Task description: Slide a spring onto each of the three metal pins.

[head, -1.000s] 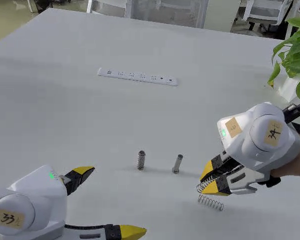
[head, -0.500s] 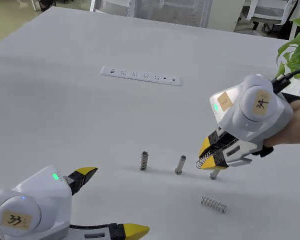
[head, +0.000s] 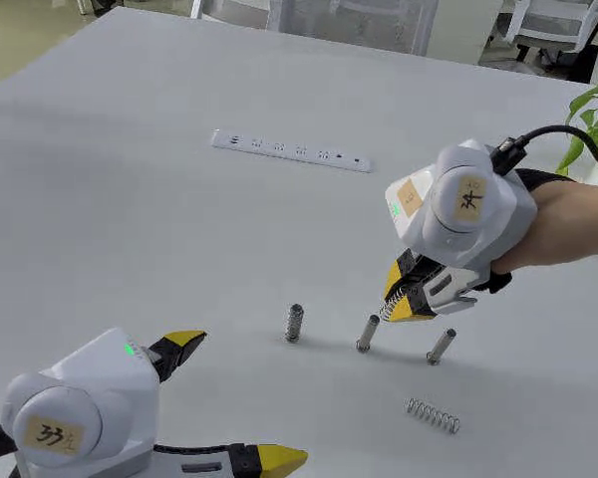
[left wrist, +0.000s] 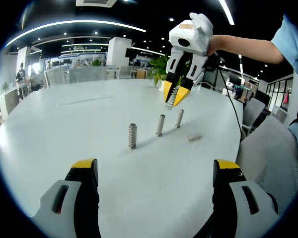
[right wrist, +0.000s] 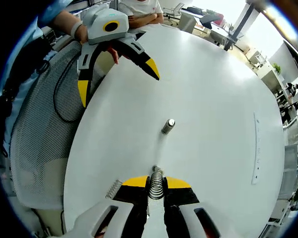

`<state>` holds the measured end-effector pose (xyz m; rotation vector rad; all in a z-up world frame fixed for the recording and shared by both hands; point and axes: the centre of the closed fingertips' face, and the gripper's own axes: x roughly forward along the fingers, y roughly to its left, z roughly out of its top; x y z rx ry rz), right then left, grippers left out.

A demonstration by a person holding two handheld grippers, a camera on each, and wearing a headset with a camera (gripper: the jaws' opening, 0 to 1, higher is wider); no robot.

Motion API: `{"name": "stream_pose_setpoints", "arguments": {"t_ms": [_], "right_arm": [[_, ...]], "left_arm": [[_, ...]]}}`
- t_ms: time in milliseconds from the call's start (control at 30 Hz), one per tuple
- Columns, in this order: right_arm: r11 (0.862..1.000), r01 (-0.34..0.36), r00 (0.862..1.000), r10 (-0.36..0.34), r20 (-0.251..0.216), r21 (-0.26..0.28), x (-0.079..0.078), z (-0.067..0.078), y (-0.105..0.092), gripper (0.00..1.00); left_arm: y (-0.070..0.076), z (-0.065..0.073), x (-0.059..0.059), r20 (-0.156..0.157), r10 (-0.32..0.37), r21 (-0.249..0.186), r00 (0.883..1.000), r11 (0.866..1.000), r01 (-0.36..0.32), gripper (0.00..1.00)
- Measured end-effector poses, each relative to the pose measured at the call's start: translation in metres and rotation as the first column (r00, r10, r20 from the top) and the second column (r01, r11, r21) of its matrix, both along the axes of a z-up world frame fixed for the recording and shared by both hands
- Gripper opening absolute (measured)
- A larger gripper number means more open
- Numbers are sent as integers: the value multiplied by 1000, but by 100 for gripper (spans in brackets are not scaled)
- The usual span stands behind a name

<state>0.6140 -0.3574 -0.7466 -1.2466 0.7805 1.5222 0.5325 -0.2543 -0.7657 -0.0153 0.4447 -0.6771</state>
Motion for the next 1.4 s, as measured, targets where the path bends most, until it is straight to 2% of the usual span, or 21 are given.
{"name": "stream_pose_setpoints", "arguments": {"t_ms": [333,667,1400], "right_arm": [[999,-19,1000,19,-13,-42,2,-8,-1,8],[997,-42,999,41,-18,-72,4,-11,1,8],[993,-63,998,62,-19,-104,0,-15,-4,8]], "left_arm": [[2,0,0,-3,7,-4,1000,1000,-7,95],[3,0,-1,-2,9,-5,1000,1000,-9,95],[0,-4,-9,-22,10,-16,1000,1000,-10,93]]}}
